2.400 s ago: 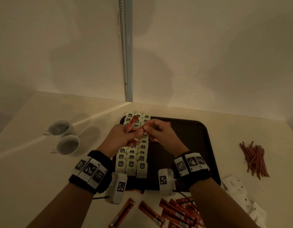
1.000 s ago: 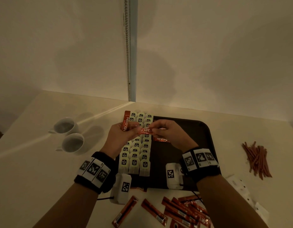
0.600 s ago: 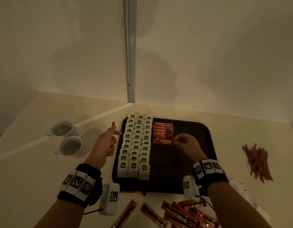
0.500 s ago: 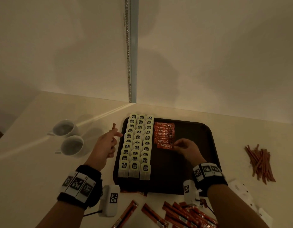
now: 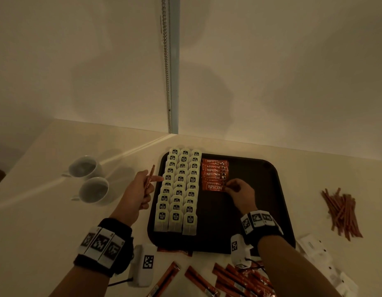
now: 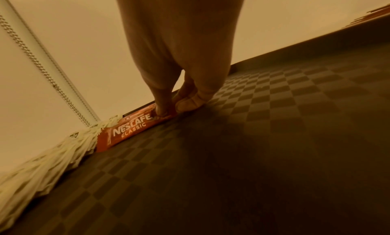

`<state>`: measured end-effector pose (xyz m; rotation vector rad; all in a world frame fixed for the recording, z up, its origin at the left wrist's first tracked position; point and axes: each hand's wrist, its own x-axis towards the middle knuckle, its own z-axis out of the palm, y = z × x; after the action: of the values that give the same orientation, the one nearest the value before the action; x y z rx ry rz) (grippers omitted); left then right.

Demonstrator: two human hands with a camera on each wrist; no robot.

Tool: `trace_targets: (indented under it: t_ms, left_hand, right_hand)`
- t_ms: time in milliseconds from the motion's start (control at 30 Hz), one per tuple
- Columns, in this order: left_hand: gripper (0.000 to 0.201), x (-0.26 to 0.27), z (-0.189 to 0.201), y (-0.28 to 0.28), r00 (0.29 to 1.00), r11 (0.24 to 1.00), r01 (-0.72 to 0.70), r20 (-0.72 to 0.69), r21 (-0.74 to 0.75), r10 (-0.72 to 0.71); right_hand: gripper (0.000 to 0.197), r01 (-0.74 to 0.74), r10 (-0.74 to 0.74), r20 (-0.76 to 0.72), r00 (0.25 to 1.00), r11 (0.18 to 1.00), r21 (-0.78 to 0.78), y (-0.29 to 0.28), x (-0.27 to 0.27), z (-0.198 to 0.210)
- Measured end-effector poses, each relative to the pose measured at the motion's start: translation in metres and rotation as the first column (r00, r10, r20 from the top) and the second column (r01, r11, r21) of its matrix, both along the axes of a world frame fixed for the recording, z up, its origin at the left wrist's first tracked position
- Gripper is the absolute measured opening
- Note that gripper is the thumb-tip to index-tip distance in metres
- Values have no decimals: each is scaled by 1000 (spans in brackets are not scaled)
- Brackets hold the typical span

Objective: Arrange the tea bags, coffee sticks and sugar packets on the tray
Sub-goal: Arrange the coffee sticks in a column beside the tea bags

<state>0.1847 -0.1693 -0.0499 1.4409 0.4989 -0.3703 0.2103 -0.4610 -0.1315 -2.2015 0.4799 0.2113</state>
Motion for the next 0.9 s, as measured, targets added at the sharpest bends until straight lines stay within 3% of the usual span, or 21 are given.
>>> trace_targets:
  t_ms: [133, 233, 367, 500, 633, 700, 767, 833, 900]
  left_hand:
    - [38, 0, 0, -2, 1000, 1000, -10, -5, -11, 10]
    - [30, 0, 3, -4, 998, 997, 66, -1, 28, -66]
    - [37, -2, 3, -5, 970, 965, 181, 128, 190, -207]
    - [28, 1, 7, -10, 947, 950, 126, 251, 285, -201]
    - [30, 5, 17, -16, 884, 899, 126, 364, 420, -294]
    - [34, 9, 23, -20, 821, 884, 146, 444, 445, -359]
    - [35, 11, 28, -26, 743, 873, 175, 521, 456, -421]
    - [35, 13, 33, -31, 671, 843, 182, 562, 507, -483]
    - [37, 15, 34, -33, 681, 847, 200, 552, 492, -482]
  right_hand:
    - [17, 1, -1, -8, 1000, 1000, -15, 1, 0, 0]
    - [18, 6, -6, 0, 1000, 1000, -20, 1, -1, 0]
    - [19, 22, -22, 8, 1000, 999, -36, 2, -1, -1]
    - [21, 51, -51, 16, 999, 999, -7, 1, -2, -1]
    - [11, 78, -101, 162, 982, 987, 141, 12, -5, 25]
    - [13, -54, -9, 149, 989, 910, 411, 29, -10, 54]
    - [25, -195, 184, 87, 979, 723, 663, 48, -14, 80]
    - [23, -265, 297, 92, 950, 618, 741, 61, -15, 94]
    - [21, -307, 297, 149, 943, 608, 732, 67, -15, 97]
